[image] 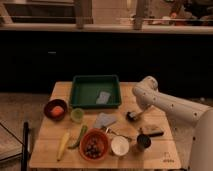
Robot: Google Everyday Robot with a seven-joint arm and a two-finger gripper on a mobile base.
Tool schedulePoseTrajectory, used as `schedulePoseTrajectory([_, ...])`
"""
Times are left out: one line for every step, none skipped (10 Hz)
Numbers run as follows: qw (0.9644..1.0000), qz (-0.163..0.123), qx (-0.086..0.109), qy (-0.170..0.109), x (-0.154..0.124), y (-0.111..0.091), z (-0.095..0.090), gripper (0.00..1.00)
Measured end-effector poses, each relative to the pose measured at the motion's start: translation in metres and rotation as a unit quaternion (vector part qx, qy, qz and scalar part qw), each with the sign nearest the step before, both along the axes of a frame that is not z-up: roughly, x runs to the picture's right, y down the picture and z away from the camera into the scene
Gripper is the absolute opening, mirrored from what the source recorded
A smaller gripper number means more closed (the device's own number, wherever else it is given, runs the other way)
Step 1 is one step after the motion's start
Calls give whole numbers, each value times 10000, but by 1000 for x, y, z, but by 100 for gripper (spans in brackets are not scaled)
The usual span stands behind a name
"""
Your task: Wipe table surface with brush
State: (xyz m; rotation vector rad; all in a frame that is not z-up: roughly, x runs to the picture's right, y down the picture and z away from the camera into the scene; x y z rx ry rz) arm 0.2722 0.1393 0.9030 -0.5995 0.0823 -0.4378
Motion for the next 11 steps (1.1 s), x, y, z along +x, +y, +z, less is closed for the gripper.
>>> schedulePoseTrajectory([9999, 23, 23, 137, 9, -7, 7, 0])
schedulePoseTrajectory([9997, 45, 43, 246, 13, -15, 15, 0])
schedulePoseTrajectory([9993, 84, 84, 346, 17, -27, 24, 0])
schedulePoseTrajectory([9992, 87, 120, 372, 14, -37, 29, 0])
schedulePoseTrajectory([9993, 62, 137, 329, 9, -41, 31, 0])
schedulePoseTrajectory([9996, 19, 147, 254, 2, -43, 29, 0])
schedulePoseTrajectory([9998, -20, 181, 117, -11, -45, 26, 0])
schedulePoseTrajectory([9997, -104, 204, -69, -29, -45, 21, 0])
schedulePoseTrajectory([9992, -190, 203, -275, -47, -40, 15, 0])
schedulePoseTrajectory([9988, -257, 155, -385, -51, -30, 7, 0])
schedulePoseTrajectory([9984, -308, 99, -471, -54, -19, 1, 0])
